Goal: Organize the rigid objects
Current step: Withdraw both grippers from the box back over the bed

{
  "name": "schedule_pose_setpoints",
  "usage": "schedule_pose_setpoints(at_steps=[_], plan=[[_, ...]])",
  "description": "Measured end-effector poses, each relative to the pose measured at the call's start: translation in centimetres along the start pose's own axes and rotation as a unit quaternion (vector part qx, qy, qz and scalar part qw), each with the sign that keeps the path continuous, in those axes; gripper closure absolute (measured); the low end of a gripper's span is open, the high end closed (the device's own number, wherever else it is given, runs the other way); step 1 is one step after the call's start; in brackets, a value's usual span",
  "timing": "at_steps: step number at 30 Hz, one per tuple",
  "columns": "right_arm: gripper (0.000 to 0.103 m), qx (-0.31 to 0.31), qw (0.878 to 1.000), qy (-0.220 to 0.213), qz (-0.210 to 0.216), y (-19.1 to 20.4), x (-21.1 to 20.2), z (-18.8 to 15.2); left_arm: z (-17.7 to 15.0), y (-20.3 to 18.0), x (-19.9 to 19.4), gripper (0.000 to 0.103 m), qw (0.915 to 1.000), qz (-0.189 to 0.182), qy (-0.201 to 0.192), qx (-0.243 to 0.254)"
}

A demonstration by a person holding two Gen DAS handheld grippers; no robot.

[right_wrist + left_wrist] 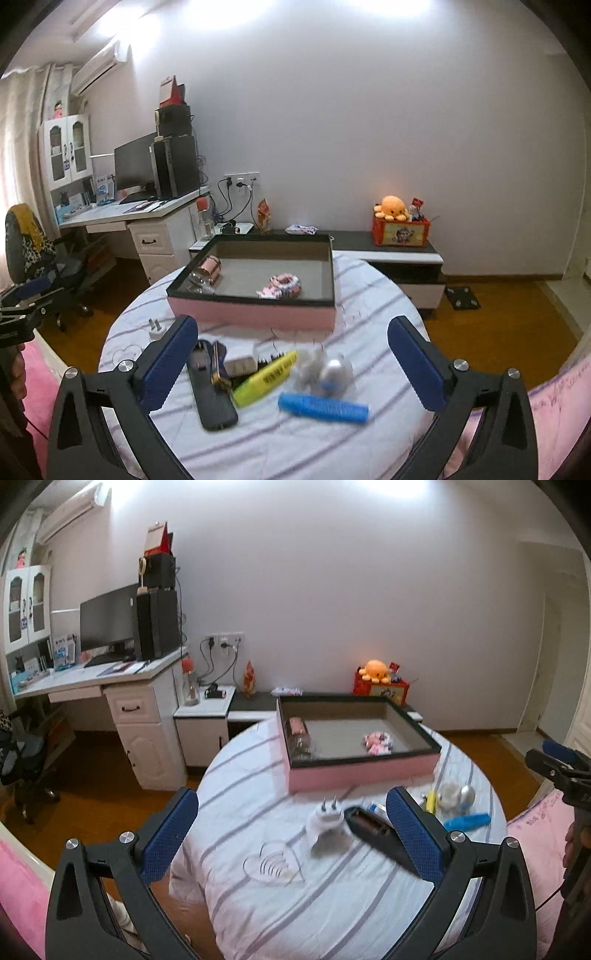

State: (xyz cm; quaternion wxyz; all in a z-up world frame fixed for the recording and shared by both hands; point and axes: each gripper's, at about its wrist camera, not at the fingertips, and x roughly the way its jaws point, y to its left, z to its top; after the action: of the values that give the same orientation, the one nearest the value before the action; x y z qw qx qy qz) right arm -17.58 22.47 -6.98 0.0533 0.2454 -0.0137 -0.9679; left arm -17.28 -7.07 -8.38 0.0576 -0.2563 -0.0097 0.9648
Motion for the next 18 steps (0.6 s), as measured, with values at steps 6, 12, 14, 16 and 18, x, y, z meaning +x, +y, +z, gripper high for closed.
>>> schedule_pose_setpoints(at_steps=[6,12,14,16,18], plan=[[0.000,0.023,1.000,0.009,-0.011,-1.5,-1.1,-1.5,-0.8,0.4,-0.1,0.000,0.9998,0.003,0.010,-0.014],[0.000,0.027,1.000,0.013,-0.006,-1.7,-1.0,-1.9,-1.1,0.0,0.2,0.000,0.9998,-0.004,0.014,-0.011],[0.000,0.027,0.999,0.018,-0.004,-1.7,-0.8,-2.1,-1.1,-0.2,0.5,0.000,0.9998,-0.002,0.016,-0.007],[0.000,0.027,0.999,0.022,-0.004,-1.8,-0.6,-2.3,-1.2,-0.3,0.9,0.000,0.9998,-0.002,0.021,-0.005],[0.000,0.027,0.999,0.027,-0.003,-1.9,-0.2,-2.5,-1.3,-0.4,1.4,0.000,0.9996,-0.003,0.026,-0.004]])
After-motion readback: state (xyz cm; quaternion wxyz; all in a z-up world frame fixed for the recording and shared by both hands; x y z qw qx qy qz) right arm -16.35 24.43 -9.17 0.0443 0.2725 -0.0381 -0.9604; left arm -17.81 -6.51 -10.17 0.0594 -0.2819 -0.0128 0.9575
